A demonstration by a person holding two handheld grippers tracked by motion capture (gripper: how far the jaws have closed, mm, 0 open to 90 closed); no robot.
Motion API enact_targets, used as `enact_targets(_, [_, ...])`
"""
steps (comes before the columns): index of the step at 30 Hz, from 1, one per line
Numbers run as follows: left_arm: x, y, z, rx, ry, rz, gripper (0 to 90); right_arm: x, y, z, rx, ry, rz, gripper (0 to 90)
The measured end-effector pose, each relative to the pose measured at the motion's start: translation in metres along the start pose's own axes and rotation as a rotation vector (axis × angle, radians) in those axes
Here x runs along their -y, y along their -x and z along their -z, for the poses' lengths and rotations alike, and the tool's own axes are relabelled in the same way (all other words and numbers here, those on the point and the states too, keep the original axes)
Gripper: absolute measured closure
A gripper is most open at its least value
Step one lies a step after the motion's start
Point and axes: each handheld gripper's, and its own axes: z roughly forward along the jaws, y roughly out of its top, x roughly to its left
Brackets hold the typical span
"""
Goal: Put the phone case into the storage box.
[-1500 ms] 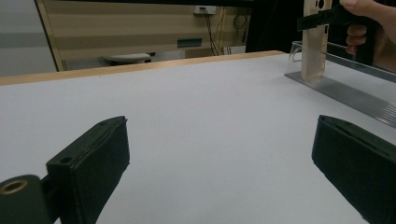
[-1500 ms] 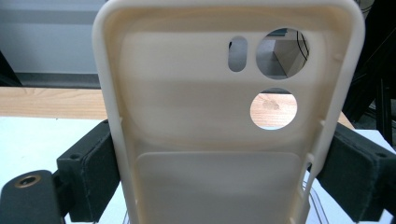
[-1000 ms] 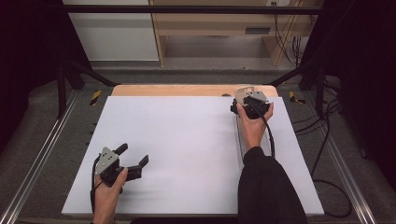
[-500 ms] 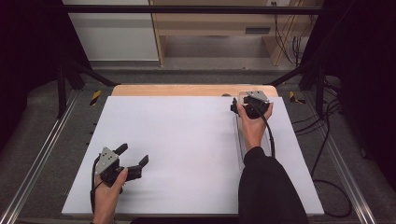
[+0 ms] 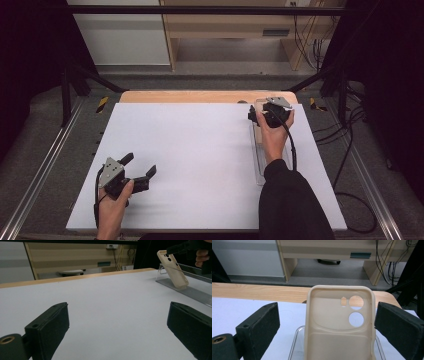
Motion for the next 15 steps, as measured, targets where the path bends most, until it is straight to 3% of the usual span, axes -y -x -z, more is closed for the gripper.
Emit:
enact_targets(10, [-0.0032,-0.0054,0.0061,0.003,0.018,-0.070,3.2,-0.0032,0.0012,0.0050,-0.033,-0.018,-0.024,6.3])
enact_targets(15, [-0.0039,-0.0063,0.0077,0.010,0.032,-0.084,2.8,-0.0038,0.0025,0.0065,-0.050,-0.032,-0.028,5.9])
